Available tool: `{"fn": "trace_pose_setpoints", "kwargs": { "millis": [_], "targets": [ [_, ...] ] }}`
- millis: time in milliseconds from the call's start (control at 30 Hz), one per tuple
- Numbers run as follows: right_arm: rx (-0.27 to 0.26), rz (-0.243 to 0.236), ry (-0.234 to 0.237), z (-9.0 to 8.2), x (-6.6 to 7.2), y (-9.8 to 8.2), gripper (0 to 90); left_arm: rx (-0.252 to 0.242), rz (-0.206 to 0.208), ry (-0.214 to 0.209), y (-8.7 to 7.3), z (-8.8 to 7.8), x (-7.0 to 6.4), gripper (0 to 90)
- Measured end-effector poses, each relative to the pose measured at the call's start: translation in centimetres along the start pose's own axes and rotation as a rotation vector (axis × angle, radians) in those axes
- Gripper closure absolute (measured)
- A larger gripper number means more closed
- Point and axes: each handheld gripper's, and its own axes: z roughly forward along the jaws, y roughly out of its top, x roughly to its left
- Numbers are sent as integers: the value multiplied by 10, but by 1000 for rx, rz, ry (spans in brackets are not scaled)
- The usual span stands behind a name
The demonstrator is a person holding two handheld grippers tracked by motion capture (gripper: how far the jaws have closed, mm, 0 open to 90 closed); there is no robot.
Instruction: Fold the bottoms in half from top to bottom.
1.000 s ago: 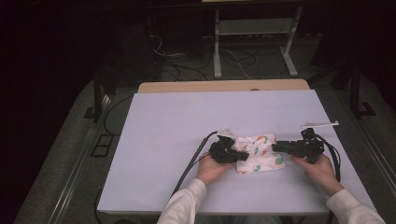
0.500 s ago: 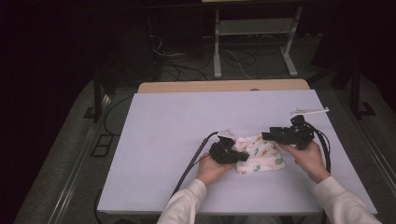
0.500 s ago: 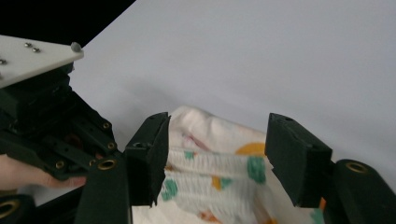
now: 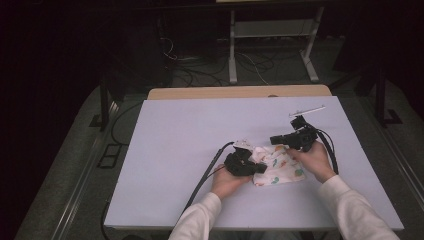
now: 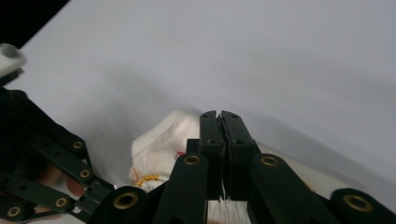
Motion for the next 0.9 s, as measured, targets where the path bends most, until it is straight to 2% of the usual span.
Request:
{"fn": "trace_pose_setpoints", "kwargs": {
  "millis": [133, 200, 267, 333, 367, 467, 567, 700, 800, 900],
  "targets": [
    [55, 11, 0, 7, 0, -1, 886, 4, 3, -1, 0, 0, -1, 895],
    [88, 9, -14, 10, -1, -2, 886, 6, 9, 1, 0, 0, -1, 895],
    [121, 9, -22, 13, -1, -4, 886, 21, 41, 9, 0, 0, -4, 894],
    [147, -10, -34, 15, 1, -6, 886, 34, 72, 10, -1, -1, -7, 889],
    [155, -14, -27, 15, 1, -7, 886, 28, 74, -3, -1, -3, -8, 867],
    [164, -18, -4, 12, 3, -11, 887, 2, 82, -6, -1, -9, -11, 751],
    [173, -18, 9, 8, 6, -15, 886, -44, 68, -14, 1, -17, -11, 697],
    [170, -19, 23, 1, 9, -22, 886, -130, 44, 12, 4, -29, -8, 625],
    [167, -28, 27, -3, 11, -28, 886, -181, -9, 34, 6, -32, -2, 560],
    [157, -33, 35, -6, 13, -36, 884, -202, -58, 61, 7, -33, 3, 488]
  ]
}}
